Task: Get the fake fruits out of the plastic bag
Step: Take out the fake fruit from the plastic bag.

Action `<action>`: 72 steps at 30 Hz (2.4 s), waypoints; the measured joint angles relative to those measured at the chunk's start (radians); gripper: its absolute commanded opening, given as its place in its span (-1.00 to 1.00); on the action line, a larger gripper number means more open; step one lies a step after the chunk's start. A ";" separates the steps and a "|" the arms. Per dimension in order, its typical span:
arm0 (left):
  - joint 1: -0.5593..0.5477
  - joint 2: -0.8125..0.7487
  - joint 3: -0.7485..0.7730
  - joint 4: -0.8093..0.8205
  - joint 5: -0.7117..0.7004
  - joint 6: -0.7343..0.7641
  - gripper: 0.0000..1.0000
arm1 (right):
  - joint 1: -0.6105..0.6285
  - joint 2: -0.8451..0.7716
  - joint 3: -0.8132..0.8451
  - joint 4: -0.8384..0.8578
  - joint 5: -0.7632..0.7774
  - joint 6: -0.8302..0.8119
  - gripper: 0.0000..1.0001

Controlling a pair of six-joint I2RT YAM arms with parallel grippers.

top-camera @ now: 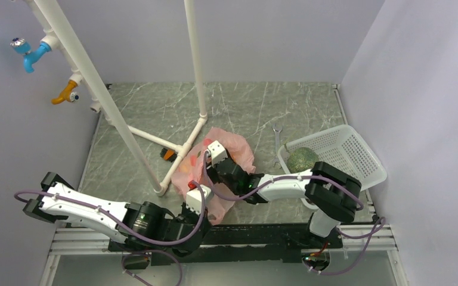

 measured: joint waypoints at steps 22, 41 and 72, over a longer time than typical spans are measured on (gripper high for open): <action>-0.022 -0.113 -0.040 -0.037 -0.039 -0.049 -1.00 | -0.141 -0.004 0.021 -0.069 0.102 -0.134 0.74; -0.022 -0.039 -0.040 -0.001 -0.038 -0.034 -1.00 | -0.205 0.266 0.222 -0.009 0.017 -0.220 -0.15; -0.025 0.010 -0.040 0.023 -0.019 -0.037 -1.00 | -0.117 -0.383 -0.130 -0.203 -0.612 0.242 -0.98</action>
